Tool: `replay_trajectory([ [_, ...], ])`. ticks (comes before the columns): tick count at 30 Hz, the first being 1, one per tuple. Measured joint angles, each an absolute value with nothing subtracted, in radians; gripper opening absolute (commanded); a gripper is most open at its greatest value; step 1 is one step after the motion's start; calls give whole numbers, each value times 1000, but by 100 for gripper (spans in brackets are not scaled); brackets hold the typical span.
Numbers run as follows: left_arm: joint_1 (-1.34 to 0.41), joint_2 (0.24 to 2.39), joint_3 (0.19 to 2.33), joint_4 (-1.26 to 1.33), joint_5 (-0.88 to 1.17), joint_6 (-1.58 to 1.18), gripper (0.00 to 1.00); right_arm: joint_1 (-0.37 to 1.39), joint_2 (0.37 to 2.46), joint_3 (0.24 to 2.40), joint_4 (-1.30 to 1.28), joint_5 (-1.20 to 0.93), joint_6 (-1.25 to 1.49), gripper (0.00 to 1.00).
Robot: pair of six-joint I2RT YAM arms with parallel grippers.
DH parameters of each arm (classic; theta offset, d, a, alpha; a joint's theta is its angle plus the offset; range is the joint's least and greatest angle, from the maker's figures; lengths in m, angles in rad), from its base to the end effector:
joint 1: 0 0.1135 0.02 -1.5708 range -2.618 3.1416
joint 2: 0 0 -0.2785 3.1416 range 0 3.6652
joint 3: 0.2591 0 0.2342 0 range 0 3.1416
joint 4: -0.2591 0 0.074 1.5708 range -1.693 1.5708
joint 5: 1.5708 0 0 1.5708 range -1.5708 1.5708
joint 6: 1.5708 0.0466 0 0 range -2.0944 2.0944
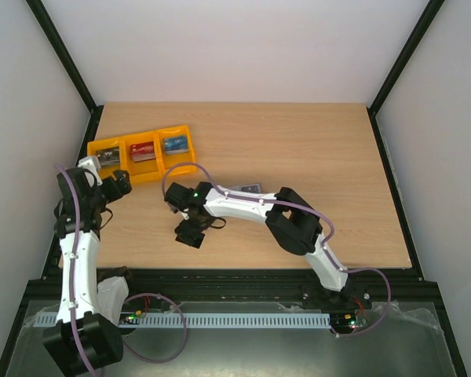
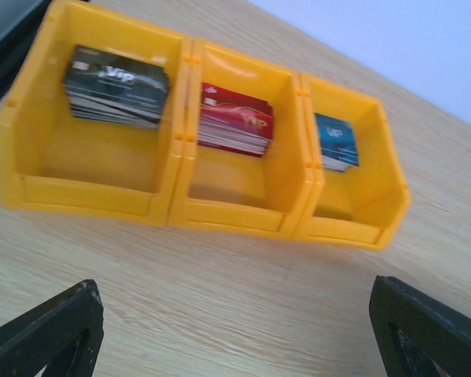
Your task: Take the credit cards out of the card holder
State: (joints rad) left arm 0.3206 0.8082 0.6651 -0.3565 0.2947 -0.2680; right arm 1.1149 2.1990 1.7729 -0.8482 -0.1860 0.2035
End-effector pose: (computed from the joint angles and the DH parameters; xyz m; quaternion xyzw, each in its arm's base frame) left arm 0.1602 0.0389 0.2852 -0.1750 0.8358 -0.1129 0.5080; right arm 0.1902 0.4075 0.1853 -0.4457 0.8782 0.1627 0.0600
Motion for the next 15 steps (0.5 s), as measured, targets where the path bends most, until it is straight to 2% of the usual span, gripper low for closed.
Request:
replay_trajectory([
  [4,308,843,770,-426,363,-243,97,1130,2206,1704,-801,-197,232,93],
  [9,306,968,1084,-620,409,-71,98,1200,2214,1704,-746,-157,236,87],
  [12,316,1036,1193,-757,402,64,99,1226,2212,1689,-724,-133,241,76],
  [15,331,1078,1210,-876,376,187,98,1232,2195,1655,-696,-115,252,67],
])
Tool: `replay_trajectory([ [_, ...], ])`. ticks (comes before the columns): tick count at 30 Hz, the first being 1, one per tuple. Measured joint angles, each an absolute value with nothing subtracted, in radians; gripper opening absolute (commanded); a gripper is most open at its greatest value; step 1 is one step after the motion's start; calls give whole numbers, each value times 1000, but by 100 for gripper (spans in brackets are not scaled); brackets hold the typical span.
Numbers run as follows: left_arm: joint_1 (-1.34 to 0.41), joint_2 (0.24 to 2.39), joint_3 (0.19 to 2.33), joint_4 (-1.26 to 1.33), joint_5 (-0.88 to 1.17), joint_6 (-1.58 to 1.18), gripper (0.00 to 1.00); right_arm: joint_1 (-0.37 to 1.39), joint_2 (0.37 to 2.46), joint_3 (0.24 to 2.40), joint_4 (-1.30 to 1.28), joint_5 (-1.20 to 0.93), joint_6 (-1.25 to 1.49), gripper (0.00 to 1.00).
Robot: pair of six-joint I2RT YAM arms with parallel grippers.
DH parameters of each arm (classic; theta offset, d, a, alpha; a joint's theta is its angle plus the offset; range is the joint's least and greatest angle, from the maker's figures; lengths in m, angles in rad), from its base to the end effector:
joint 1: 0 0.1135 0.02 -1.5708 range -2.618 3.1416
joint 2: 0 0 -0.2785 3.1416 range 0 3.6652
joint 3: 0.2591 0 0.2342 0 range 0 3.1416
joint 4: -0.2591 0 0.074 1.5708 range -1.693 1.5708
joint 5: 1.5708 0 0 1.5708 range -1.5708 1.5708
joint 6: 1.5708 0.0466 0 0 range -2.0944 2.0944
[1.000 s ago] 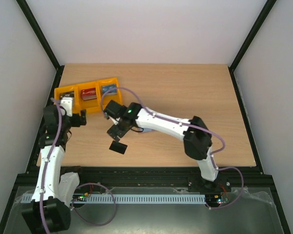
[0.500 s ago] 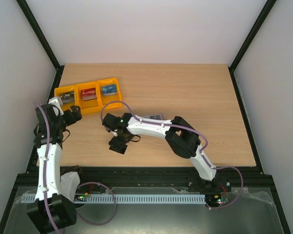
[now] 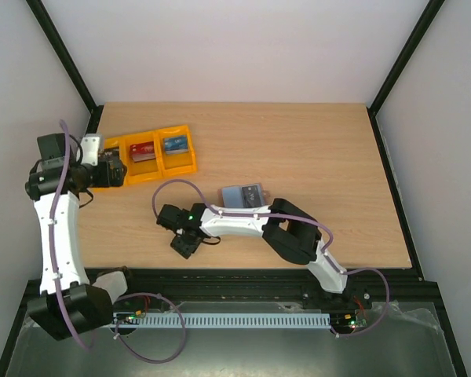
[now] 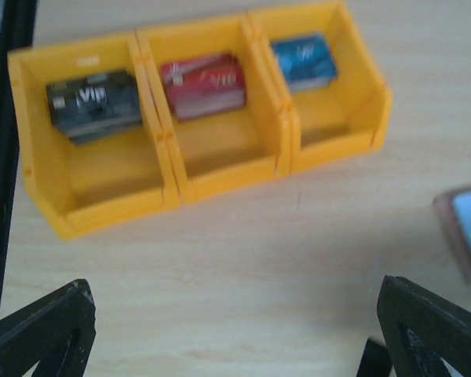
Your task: Take the credit cards out of the card holder
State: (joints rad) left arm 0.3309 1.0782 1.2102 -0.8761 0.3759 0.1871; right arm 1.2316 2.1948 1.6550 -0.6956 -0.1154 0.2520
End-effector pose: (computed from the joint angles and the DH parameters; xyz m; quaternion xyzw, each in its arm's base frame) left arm 0.1863 0.0459 0.3687 0.0102 0.9027 -0.0643 0.4253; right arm 0.1438 0.4236 0.1610 -0.4716 0.8641 0.1545 0.0844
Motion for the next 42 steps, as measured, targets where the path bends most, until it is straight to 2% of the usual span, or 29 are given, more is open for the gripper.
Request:
replay_trajectory([
  [6,361,1105,1079,-947,348,354,99,1266,2162,1589,-653,-97,263,57],
  [14,365,1099,902,-881,310,438,99,1388,2131,1544,-665,-38,267,56],
  [20,366,1049,891,-840,316,473,99,1424,2094,1500,-791,-2,278,69],
  [26,370,1069,889,-826,314,484,99,1387,2123,1669,-835,-55,260,67],
  [31,383,1071,850,-802,286,482,99,1264,2140,1771,-740,-47,307,59],
  [37,392,1067,785,-764,242,467,99,1173,2356,2028,-712,-1,336,60],
  [42,392,1054,778,-738,221,463,99,1192,2437,2048,-706,-20,353,54],
])
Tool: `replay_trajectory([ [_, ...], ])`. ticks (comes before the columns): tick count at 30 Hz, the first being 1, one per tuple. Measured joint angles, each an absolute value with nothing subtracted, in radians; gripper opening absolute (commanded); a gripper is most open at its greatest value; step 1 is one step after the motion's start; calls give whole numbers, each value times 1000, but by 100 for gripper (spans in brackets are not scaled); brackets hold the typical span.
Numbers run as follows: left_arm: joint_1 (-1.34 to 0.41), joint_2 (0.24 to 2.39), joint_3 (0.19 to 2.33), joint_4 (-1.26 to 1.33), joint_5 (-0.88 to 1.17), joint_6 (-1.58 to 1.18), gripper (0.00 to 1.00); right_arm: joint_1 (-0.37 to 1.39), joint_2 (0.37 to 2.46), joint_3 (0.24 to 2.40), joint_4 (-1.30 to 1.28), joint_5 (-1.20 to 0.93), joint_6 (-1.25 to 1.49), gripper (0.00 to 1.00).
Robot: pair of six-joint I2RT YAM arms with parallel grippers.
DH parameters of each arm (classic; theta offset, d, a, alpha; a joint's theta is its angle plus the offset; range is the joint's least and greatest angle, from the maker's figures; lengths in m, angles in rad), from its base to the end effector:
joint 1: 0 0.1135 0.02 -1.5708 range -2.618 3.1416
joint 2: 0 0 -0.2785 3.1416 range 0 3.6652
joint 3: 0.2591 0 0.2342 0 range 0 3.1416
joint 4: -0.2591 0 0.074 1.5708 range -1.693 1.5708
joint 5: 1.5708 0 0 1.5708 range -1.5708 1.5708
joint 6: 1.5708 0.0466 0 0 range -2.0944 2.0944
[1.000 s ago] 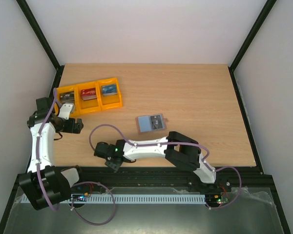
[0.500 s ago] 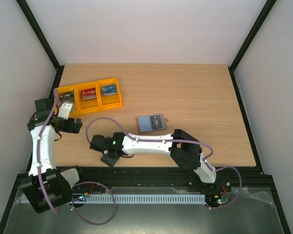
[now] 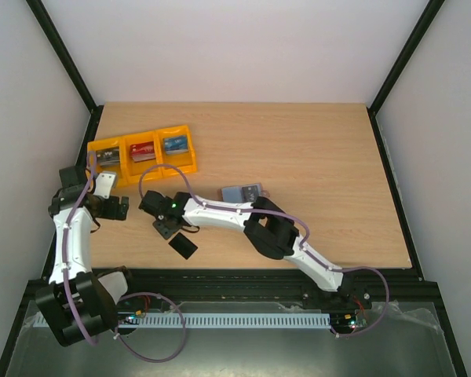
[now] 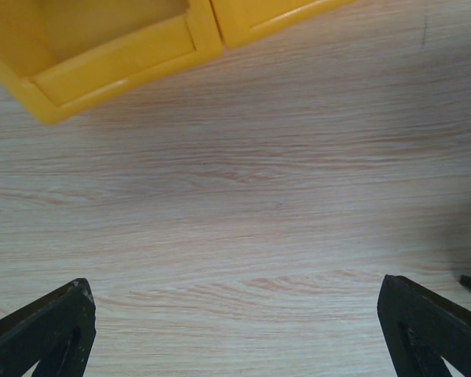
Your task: Take the credit cards out of the card holder
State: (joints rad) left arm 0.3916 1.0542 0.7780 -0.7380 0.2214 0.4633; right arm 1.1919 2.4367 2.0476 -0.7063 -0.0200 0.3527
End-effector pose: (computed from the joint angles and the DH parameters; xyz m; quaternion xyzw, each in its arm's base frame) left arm 0.1700 0.0591 0.2502 0.0646 0.9539 0.0165 0.2925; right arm 0.1913 0.4830 0.1564 -0.3981 0.8866 0.1713 0.1619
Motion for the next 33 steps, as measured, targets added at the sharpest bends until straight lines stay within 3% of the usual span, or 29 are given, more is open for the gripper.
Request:
replay_trajectory([
  [6,392,1042,759,-704,181,464,99,1209,2349,1888,-672,-56,358,40],
  [15,393,1040,758,-680,146,466,99,1261,2232,1702,-668,-52,376,35],
  [21,393,1026,744,-669,140,468,99,1343,2154,1576,-640,-78,385,36],
  [24,394,1016,736,-667,137,472,99,1362,2104,1510,-646,-97,398,39],
  [30,394,1000,735,-671,142,478,99,1366,2098,1522,-689,-113,382,69],
  [33,394,994,735,-678,150,486,99,1365,2069,1515,-720,-94,347,75],
])
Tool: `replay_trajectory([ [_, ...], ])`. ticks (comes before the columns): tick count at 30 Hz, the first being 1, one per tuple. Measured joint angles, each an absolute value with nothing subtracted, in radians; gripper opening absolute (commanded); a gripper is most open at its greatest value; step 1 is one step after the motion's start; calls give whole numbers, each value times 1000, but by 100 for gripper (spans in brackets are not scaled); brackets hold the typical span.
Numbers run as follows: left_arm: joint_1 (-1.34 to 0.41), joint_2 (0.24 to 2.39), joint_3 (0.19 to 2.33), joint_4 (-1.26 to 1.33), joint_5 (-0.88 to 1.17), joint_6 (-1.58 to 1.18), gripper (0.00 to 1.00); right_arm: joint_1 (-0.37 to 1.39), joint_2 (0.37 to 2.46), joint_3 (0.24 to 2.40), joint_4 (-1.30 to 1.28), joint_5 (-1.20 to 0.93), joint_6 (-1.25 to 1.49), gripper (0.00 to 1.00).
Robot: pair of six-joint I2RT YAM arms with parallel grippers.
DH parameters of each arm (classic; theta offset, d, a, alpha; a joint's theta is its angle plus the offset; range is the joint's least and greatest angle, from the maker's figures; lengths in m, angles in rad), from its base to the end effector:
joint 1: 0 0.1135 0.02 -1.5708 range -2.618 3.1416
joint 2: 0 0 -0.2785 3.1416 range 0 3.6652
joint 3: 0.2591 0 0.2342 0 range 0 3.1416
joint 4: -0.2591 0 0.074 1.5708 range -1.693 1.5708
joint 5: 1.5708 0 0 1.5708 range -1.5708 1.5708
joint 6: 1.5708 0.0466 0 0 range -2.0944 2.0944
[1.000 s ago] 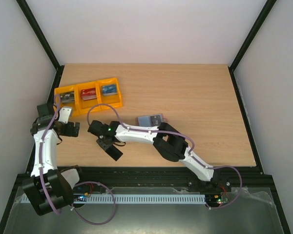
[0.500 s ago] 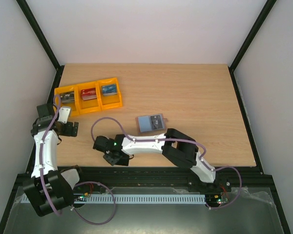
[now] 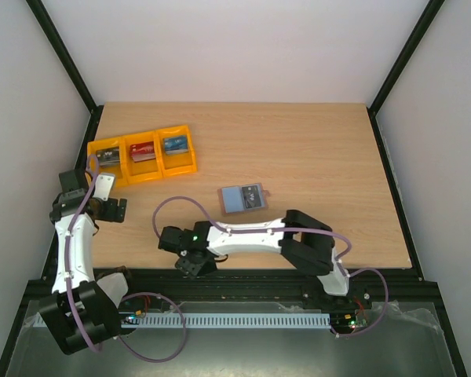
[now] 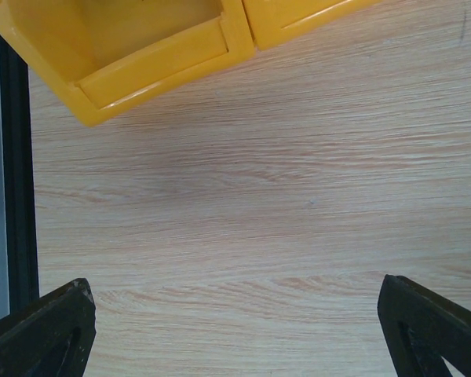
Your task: Take the credit cards out of the card holder
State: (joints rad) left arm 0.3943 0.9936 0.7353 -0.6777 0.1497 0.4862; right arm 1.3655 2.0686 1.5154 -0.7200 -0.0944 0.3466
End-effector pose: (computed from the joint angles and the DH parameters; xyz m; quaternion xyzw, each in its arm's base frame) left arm 0.1628 0.0602 0.2504 0.0668 0.9453 0.0684 0.3118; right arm 0.0798 0.4047 0.1752 -0.4879 0.8590 0.1424 0.0618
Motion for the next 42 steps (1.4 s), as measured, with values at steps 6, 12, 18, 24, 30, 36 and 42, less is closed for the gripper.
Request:
replay_trajectory([
  [6,394,966,735,-696,163,511,99,1375,1845,1420,-751,15,234,82],
  [12,394,963,736,-717,186,526,99,1441,1637,1177,-690,10,-57,95],
  [18,377,998,767,-801,264,534,99,1450,1448,878,-428,33,-415,86],
  [24,221,1029,786,-844,256,524,99,1486,1240,528,-3,123,-706,75],
  [30,110,1081,787,-822,222,476,99,1565,1295,443,214,210,-859,70],
  [36,107,1090,787,-787,209,460,99,1583,1447,429,377,277,-941,73],
  [42,107,1113,787,-767,208,460,99,1584,1502,424,424,289,-989,68],
])
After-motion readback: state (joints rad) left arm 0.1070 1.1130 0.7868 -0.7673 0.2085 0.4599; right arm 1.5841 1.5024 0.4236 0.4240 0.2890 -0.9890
